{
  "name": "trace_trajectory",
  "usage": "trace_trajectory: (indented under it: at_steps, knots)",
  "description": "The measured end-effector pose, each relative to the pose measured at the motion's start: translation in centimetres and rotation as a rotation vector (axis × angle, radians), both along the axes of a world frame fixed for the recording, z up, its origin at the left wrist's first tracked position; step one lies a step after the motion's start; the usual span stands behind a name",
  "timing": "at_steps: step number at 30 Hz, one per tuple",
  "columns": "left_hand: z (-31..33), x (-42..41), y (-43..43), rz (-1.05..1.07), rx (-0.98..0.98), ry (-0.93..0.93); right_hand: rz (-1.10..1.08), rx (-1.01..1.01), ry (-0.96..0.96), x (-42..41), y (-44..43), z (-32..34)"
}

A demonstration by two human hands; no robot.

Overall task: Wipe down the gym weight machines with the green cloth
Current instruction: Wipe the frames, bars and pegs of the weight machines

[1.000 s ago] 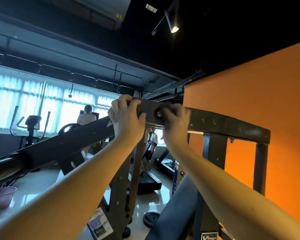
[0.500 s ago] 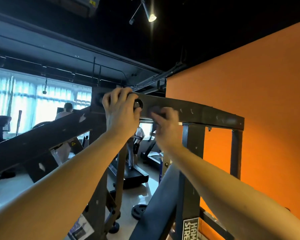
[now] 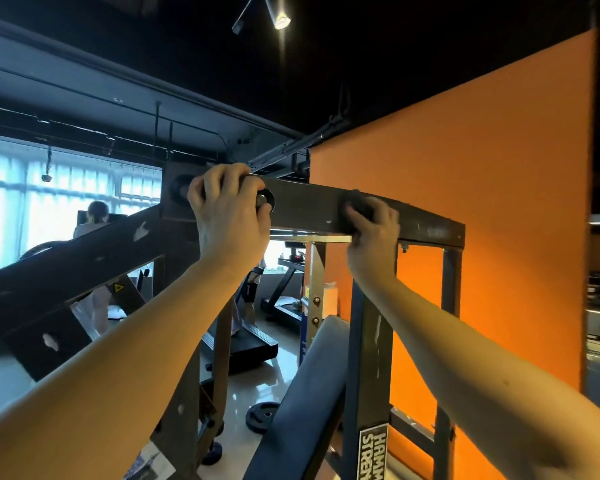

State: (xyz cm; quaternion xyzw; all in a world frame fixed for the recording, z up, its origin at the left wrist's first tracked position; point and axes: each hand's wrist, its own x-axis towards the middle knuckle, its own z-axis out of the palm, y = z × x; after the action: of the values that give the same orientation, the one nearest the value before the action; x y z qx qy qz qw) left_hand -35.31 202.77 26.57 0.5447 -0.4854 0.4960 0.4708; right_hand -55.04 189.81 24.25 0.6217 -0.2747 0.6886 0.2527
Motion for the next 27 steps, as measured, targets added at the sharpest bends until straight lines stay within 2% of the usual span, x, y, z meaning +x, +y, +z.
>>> trace_trajectory:
  at_steps: [3,5,7,9,10,14,17,18,20,23,25,27]
  knots:
    - [0.0,-0.2,0.1,-0.015,-0.006,0.013,0.01,0.139,-0.211,3.1,1.9,0.3]
    - [0.0,-0.2,0.0,-0.018,-0.01,0.016,0.052,0.117,-0.069,7.2,4.9,-0.4]
    - [0.0,0.0,-0.1,-0.013,-0.019,0.014,0.132,-0.03,0.15,9.2,6.3,-1.5]
    - [0.0,0.2,-0.2,-0.017,-0.024,0.01,0.143,-0.12,0.234,7.3,4.9,-0.9]
    - [0.0,0.3,-0.2,-0.019,-0.027,0.005,0.126,-0.096,0.226,5.6,3.5,-0.8]
    - [-0.3,0.6,-0.1,-0.026,-0.028,-0.016,0.068,0.08,0.014,-1.1,-0.4,-1.3]
    - [-0.3,0.4,0.1,-0.006,-0.019,-0.028,0.085,0.204,-0.181,1.7,1.0,-1.1]
    - [-0.3,0.3,0.1,0.003,-0.014,-0.029,0.095,0.197,-0.179,3.5,2.2,-1.0]
    - [-0.2,-0.2,0.0,0.016,-0.002,-0.018,0.123,0.096,-0.028,6.7,4.7,-1.4]
    - [0.0,-0.7,-0.4,0.015,-0.004,0.015,0.099,-0.016,0.202,5.2,4.0,-1.2]
    - [-0.1,-0.6,-0.5,0.006,-0.011,0.025,0.027,-0.003,0.168,1.4,1.4,-0.7]
    - [-0.1,-0.4,-0.4,-0.001,-0.009,0.022,-0.031,0.11,0.028,-2.1,-0.8,-0.3]
